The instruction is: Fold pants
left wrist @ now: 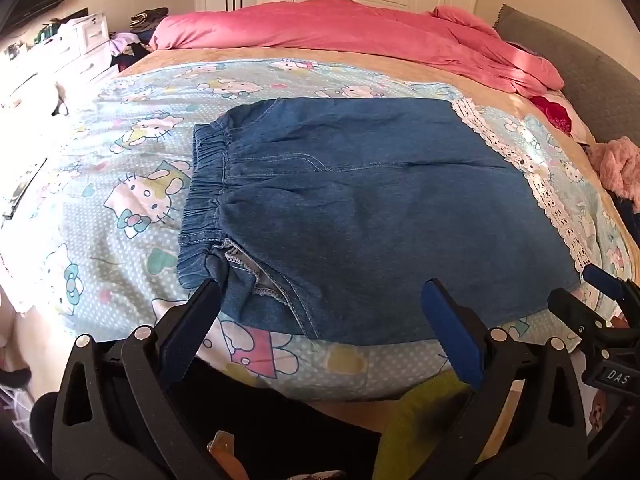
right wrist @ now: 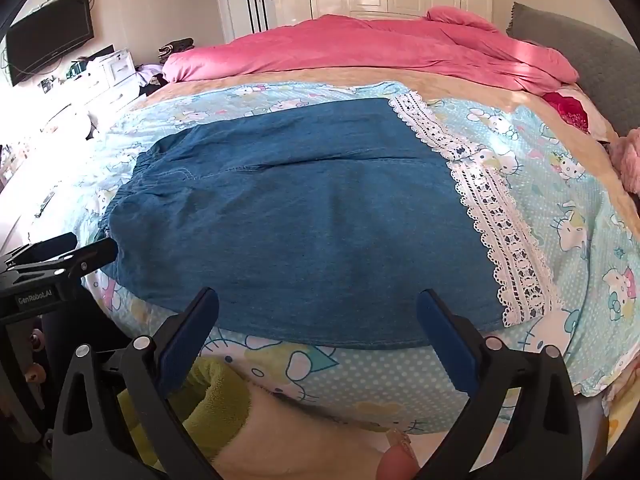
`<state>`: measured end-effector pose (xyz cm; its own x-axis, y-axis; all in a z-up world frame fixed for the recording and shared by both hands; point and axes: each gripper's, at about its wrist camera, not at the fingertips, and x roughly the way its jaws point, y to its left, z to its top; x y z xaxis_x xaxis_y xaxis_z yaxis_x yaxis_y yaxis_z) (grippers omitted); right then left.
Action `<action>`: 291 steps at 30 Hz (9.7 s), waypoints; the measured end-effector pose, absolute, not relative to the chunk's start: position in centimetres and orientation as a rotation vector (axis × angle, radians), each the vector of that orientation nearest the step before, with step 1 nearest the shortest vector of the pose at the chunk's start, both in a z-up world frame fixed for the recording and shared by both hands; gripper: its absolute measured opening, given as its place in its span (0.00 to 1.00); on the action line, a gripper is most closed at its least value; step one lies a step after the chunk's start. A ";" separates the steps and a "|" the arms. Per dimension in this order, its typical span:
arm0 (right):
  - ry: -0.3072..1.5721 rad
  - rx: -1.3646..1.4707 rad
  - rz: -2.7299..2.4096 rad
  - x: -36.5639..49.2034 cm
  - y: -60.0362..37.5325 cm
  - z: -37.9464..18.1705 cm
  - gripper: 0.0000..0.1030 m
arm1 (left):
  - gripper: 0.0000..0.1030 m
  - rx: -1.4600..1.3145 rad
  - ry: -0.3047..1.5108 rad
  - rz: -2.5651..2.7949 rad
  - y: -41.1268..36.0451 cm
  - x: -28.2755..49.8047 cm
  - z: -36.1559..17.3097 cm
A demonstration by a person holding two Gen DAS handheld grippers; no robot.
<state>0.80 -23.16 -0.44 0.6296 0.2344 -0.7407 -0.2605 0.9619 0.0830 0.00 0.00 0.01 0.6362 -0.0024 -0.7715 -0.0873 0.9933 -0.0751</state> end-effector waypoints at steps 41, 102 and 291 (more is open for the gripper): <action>0.841 -0.060 0.289 0.6 -22.0 0.2 0.96 | 0.91 -0.083 0.859 0.031 -0.8 -0.8 0.5; 0.873 -0.177 0.504 18.6 -11.8 0.8 0.96 | 0.91 -0.181 0.940 0.257 10.6 10.3 -1.7; 0.859 0.059 0.273 25.7 -27.2 0.6 0.10 | 0.57 -0.150 0.993 -0.483 -7.1 7.6 -4.6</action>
